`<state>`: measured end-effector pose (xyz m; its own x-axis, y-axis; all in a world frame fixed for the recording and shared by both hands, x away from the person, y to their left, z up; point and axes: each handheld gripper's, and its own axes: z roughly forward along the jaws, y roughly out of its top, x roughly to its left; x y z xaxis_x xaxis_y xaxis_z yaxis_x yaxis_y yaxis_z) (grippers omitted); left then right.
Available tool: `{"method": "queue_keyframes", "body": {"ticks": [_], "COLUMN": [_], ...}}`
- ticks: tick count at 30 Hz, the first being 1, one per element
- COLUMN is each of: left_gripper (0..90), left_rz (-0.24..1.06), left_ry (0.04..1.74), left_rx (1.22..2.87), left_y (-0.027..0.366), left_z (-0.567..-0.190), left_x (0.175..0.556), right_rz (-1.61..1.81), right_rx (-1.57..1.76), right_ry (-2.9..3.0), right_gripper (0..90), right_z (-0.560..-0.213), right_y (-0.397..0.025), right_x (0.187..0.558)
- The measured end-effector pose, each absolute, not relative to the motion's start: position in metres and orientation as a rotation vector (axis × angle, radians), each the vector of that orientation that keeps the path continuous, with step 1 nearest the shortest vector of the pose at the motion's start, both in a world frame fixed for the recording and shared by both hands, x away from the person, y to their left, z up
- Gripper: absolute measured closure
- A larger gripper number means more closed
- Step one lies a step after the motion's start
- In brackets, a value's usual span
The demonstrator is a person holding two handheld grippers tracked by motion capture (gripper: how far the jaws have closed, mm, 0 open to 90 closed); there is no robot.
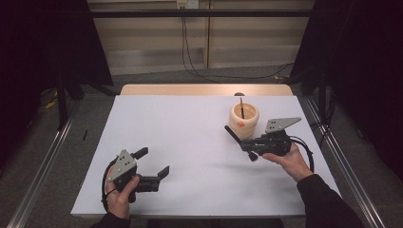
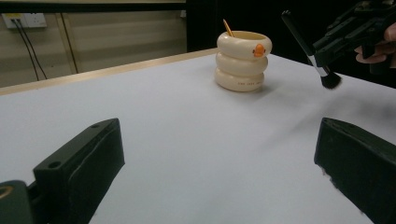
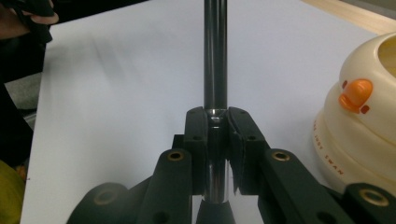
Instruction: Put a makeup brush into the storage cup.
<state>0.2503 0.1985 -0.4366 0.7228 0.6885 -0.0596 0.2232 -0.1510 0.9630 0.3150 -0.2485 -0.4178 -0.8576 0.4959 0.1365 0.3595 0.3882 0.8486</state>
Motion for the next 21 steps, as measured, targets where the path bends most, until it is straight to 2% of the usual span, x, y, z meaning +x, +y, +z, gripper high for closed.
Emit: {"method": "queue_keyframes", "body": {"ticks": [21], "left_gripper": [1.2], "left_rz": [0.480], "left_ry": [0.730], "left_rx": [1.713], "left_y": [0.199], "left_z": [-0.436], "left_x": [0.250], "right_rz": [1.659], "right_rx": [0.775], "right_ry": [2.305], "right_gripper": [78.3], "right_z": [-0.410], "right_y": [-0.266], "right_x": [0.301]}}
